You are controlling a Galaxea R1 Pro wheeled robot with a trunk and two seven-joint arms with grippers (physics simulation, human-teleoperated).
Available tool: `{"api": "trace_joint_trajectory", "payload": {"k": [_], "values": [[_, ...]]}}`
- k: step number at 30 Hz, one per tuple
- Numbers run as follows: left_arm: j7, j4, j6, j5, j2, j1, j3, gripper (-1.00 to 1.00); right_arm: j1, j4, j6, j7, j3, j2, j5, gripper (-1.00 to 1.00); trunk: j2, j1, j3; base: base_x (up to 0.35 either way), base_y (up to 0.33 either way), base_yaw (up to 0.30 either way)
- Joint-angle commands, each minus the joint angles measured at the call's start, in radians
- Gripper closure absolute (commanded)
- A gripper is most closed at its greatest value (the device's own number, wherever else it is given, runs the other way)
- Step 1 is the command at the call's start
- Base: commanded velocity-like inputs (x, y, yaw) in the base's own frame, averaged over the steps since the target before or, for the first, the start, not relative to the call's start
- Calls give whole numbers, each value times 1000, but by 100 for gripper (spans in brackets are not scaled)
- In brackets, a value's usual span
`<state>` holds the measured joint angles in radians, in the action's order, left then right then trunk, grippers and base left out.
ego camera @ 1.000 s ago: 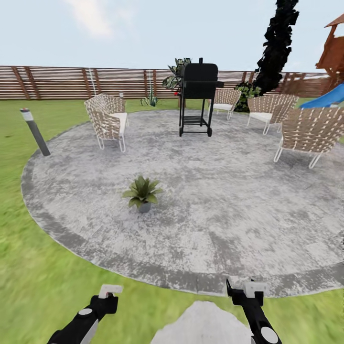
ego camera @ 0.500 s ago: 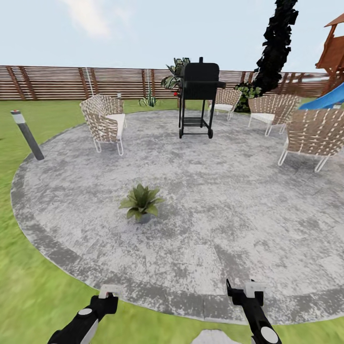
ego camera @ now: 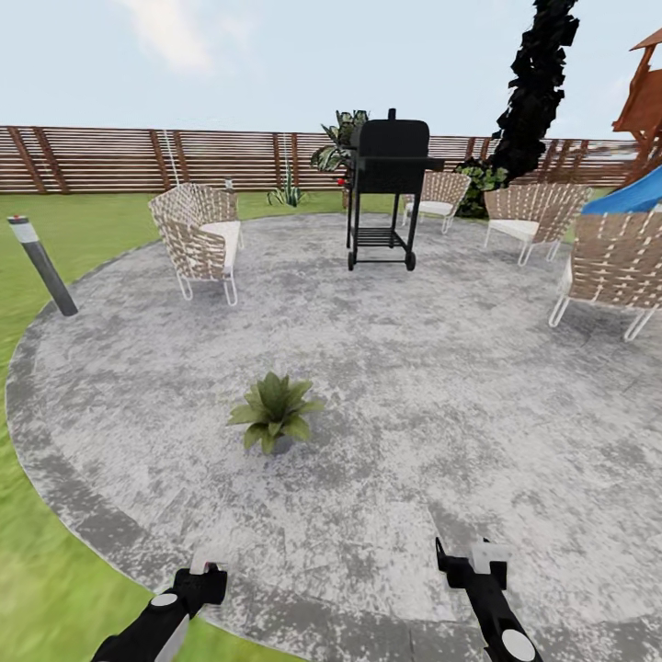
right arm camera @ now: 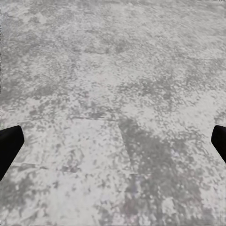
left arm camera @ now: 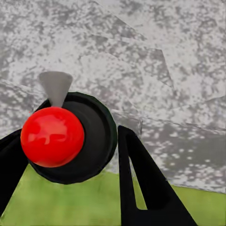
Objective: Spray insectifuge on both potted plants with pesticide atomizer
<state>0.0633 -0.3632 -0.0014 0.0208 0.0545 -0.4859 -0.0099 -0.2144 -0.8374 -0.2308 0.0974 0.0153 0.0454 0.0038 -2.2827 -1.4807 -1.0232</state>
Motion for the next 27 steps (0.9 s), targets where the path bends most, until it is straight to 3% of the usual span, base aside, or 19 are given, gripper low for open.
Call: {"api": "trace_joint_trajectory", "payload": {"k": [1,27], "values": [[3,0,0,2,0,0,-1,100,0,1,-2,5,2,1,1,-100,0,0,-1,336,128,0],[3,-2,0,4,1,0,-1,100,0,1,-1,3,4,-1,-1,-100,0,0,-1,325,158,0]]}}
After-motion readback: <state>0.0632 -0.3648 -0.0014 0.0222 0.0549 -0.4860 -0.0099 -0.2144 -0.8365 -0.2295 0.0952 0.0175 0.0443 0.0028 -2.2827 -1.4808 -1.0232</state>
